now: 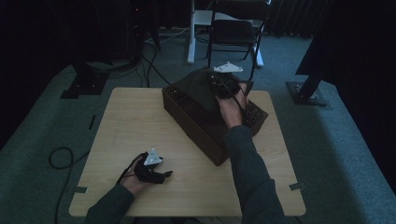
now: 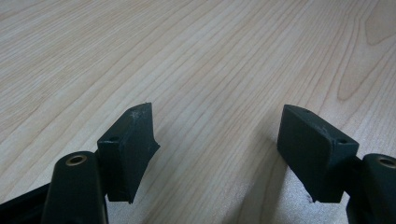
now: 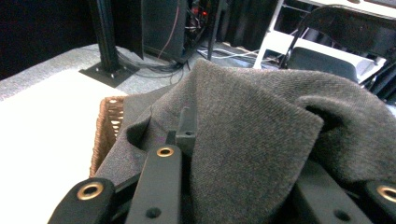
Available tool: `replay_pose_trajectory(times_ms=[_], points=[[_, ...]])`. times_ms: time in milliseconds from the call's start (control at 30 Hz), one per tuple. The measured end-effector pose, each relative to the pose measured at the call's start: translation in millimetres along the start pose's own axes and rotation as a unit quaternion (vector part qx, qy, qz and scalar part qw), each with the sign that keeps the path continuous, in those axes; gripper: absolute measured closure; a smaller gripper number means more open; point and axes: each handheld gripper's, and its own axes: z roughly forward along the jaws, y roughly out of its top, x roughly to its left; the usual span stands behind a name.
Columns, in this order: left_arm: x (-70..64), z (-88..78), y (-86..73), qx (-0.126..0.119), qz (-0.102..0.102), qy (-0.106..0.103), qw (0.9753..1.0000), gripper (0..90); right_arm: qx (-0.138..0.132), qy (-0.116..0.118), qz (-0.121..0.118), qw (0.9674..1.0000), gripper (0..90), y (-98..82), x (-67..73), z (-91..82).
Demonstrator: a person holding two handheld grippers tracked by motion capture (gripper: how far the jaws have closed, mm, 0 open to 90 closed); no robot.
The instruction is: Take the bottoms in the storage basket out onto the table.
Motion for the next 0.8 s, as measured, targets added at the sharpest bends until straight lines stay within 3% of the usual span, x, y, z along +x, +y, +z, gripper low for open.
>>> replay_pose_trajectory(times_ms=[800], points=[[0.1, -0.1, -0.2, 0.001, 0.000, -0.001, 1.0000, 27.9, -0.010, 0.029, -0.014, 0.9994, 72.2, 21.4, 23.3, -0.6]])
